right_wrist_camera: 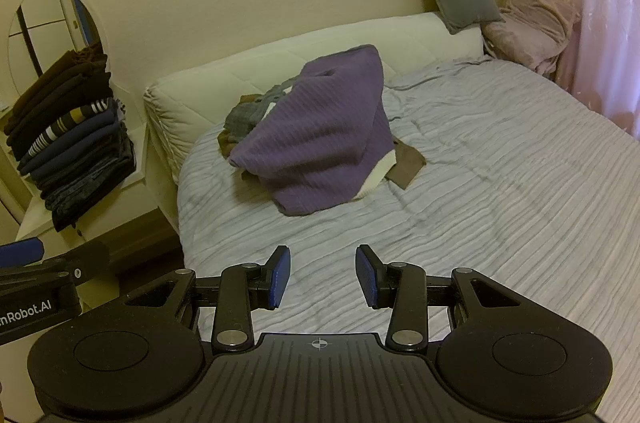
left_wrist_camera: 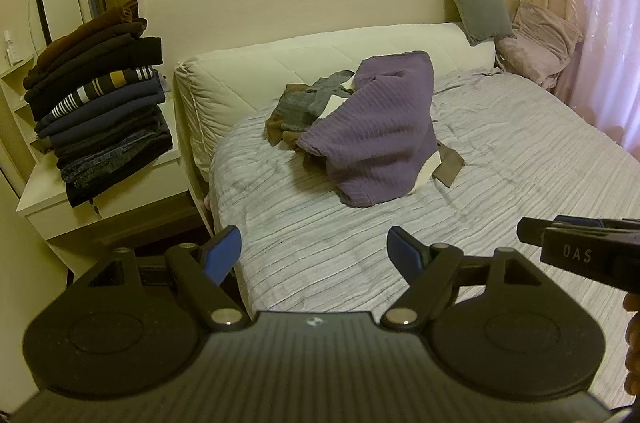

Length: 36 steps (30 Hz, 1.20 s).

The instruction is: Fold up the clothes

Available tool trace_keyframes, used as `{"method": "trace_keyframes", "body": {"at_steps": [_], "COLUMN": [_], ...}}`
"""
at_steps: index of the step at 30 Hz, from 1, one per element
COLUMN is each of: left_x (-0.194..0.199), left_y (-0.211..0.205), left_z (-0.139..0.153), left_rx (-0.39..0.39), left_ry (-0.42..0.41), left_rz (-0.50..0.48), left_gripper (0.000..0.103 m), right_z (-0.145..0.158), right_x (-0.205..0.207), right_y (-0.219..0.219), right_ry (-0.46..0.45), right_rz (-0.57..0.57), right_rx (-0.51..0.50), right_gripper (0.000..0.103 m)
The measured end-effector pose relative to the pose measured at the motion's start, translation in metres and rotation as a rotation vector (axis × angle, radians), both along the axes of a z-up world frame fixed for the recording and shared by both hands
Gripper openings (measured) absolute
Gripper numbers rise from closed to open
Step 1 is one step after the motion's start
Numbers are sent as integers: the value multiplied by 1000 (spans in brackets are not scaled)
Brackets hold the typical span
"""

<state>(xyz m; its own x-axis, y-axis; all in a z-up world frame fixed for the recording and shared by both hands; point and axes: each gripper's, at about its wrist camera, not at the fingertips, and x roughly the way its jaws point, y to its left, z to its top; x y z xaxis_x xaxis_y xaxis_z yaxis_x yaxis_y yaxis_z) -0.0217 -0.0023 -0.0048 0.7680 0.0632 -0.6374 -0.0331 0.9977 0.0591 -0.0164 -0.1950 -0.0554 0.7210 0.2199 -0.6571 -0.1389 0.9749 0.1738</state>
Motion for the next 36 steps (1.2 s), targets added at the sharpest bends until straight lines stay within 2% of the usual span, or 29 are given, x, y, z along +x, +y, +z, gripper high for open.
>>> {"method": "trace_keyframes", "body": {"at_steps": [20,29,36], "left_x": [8,28,60], "left_y": [-6,7,16], "left_z": [0,-18,-34], "left_rx": [2,-18,-38], "left_ry": [8,65,104], "left_rz": [-24,-35,-63], "left_gripper": [77,77,77], "right_z": [-1,-14,-29], "right_x": [-1,8,22], "right_y": [-14,-28,-37], "right_ry": [-26,6,43], "right_rz": [-20,-77,-138], "right_rx": [20,57,90], "right_gripper": [40,40,40]}}
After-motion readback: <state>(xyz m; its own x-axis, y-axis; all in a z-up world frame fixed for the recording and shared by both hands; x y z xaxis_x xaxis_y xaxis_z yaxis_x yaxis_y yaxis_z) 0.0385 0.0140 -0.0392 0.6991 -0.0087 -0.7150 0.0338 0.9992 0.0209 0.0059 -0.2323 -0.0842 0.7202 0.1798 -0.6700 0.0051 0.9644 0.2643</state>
